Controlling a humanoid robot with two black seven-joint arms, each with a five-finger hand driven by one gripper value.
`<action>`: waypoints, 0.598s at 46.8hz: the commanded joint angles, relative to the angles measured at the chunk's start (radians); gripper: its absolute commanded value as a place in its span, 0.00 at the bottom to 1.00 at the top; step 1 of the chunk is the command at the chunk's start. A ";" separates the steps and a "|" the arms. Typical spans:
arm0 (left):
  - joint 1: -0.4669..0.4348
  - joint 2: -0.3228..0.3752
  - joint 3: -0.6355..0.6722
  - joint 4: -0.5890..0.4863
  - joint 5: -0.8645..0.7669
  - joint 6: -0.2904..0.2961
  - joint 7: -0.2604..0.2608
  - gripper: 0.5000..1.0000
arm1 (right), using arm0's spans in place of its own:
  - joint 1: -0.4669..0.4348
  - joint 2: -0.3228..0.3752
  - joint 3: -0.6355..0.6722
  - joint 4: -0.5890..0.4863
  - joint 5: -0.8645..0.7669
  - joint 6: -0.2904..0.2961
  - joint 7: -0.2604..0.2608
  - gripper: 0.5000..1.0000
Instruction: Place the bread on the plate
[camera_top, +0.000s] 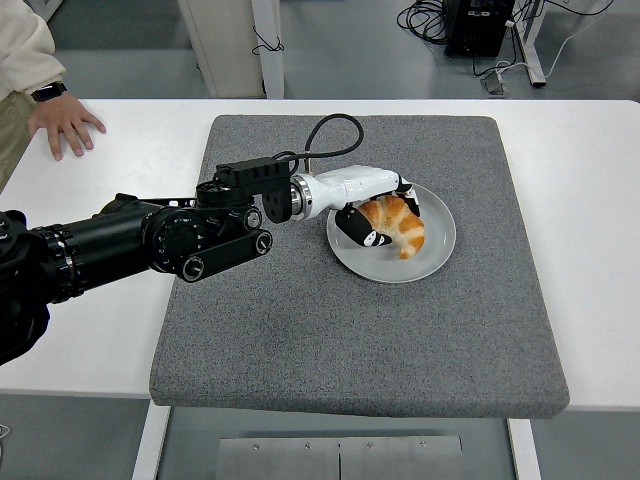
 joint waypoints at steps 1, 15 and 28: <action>0.009 0.000 0.000 0.002 0.000 0.005 0.000 0.00 | 0.000 0.000 0.000 0.000 0.001 0.000 0.000 1.00; 0.025 0.000 0.001 0.008 0.003 0.025 0.000 0.00 | 0.000 0.000 0.000 0.000 0.001 0.000 0.000 1.00; 0.027 -0.002 0.001 0.010 0.003 0.037 0.000 0.00 | 0.000 0.000 0.000 0.000 0.001 0.000 0.000 1.00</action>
